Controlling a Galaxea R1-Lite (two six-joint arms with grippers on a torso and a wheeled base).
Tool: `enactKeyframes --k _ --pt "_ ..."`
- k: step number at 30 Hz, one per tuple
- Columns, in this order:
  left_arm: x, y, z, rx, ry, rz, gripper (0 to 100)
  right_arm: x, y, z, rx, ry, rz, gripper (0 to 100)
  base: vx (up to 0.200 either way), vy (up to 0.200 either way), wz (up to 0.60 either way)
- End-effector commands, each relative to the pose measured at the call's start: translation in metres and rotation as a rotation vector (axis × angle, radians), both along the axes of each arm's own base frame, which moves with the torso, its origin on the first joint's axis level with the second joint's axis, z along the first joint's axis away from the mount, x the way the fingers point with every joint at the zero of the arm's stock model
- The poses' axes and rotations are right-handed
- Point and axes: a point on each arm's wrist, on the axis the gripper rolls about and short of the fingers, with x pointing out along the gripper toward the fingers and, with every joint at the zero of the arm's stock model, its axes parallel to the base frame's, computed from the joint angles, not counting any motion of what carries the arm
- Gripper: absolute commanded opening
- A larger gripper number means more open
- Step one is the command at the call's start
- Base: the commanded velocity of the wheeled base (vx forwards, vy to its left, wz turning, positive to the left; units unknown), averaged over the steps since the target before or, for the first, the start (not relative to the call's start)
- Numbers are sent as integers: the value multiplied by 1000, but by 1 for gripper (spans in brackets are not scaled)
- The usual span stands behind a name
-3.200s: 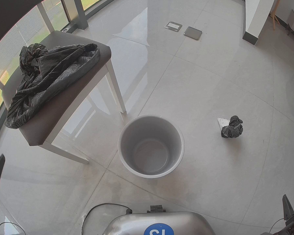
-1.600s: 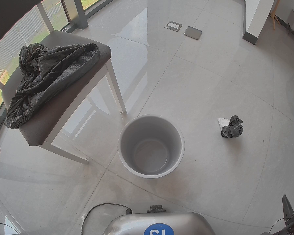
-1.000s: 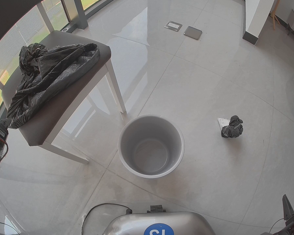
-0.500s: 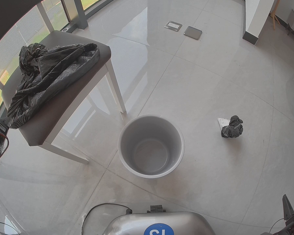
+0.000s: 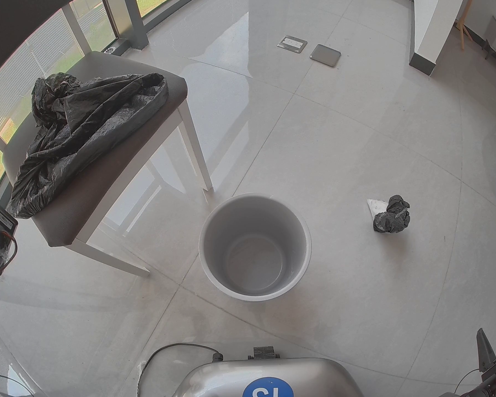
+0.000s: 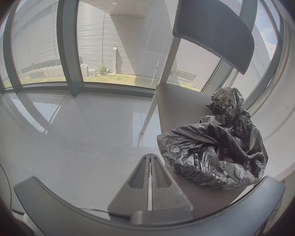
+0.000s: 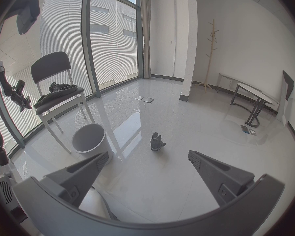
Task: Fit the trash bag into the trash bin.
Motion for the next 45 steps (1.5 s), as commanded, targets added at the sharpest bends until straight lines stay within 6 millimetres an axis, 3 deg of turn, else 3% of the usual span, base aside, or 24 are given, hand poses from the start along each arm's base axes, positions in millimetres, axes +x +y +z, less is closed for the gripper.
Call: enactKeyframes --k 1,15,33,34,45 --pt "-3 1 2 -2 -17 11 0 0 0 -5 0 1 -1 100 0 0 0" --pt "-38 -10 24 -48 -76 -66 0 0 0 -5 0 0 -15 100 0 0 0" --pt "-55 -7 18 -52 -29 -40 0 0 0 -5 -1 1 -15 100 0 0 0" --pt "-56 -7 18 -56 -32 -41 100 0 0 -5 -1 1 -15 100 0 0 0" --pt "-51 -5 13 -79 -1 -77 100 0 0 -5 -1 1 -15 100 0 0 0"
